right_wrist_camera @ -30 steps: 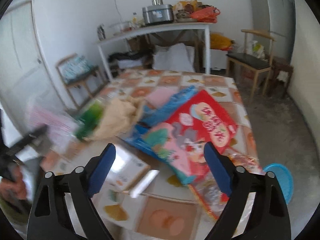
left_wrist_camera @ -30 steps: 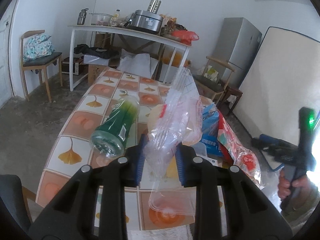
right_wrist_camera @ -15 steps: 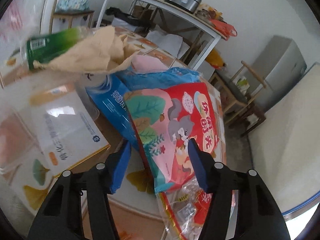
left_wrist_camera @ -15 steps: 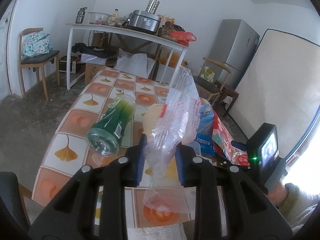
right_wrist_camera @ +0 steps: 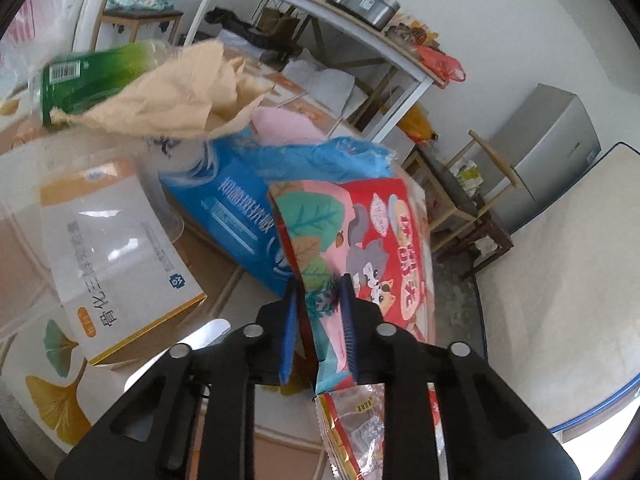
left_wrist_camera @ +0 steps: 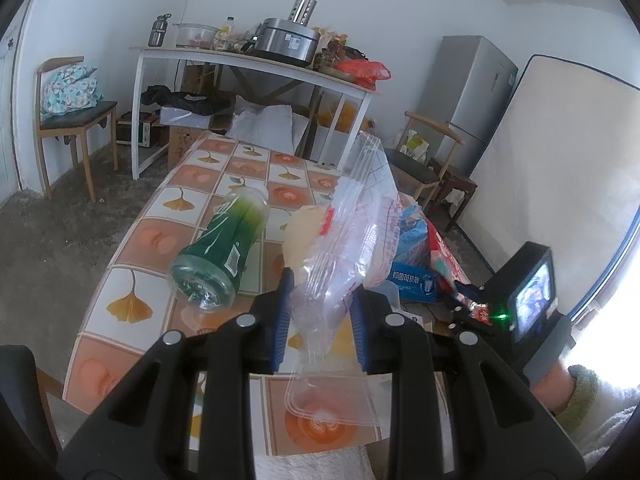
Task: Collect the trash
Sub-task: 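Lift the clear bag with the left gripper while the right gripper grasps the red snack bag, then carry both bags over the blue wastebasket and open both grippers to drop them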
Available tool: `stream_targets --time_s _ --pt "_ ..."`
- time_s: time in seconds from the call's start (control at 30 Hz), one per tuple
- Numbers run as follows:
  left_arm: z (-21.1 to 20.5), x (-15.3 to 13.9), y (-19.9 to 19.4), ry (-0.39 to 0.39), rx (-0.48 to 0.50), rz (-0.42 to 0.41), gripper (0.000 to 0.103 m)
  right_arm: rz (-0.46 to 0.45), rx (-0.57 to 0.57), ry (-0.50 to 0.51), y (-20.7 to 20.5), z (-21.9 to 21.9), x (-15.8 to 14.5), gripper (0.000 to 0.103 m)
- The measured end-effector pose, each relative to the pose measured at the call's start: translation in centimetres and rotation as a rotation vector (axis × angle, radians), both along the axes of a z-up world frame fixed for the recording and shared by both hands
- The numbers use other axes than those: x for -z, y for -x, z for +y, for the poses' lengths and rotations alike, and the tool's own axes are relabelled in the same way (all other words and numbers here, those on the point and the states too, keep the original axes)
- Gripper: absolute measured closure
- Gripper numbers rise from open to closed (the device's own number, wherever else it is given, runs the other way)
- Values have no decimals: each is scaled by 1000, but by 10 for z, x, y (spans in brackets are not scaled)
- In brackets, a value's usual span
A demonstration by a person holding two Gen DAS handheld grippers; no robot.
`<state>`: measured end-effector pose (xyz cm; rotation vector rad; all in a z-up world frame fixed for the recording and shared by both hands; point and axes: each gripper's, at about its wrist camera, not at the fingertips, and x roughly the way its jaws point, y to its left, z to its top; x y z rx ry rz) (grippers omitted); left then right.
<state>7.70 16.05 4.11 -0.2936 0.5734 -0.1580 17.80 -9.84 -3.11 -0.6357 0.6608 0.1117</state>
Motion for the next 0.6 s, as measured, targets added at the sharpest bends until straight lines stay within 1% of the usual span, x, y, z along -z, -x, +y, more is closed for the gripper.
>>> stream_targets --time_s 0.1,0.17,0.33,0.4,0.53,0.6 --pt "-2 -2 1 -8 3 -7 78 -44 2 -46 6 -7 -18 89" --pt "-4 -5 2 -15 6 -14 78 -72 2 -95 9 -15 -34 90" --pt "-11 -18 6 -44 11 -41 78 -87 -5 -313 9 -49 -77 91" --pt "-15 -25 9 -59 14 -54 78 -85 -13 -424 9 -67 -93 91" --pt "-25 -39 12 -78 28 -75 78 -106 -22 -569 14 -99 -117 92" --pt "-34 -49 13 -89 42 -90 78 -118 -24 -613 21 -110 -122 92"
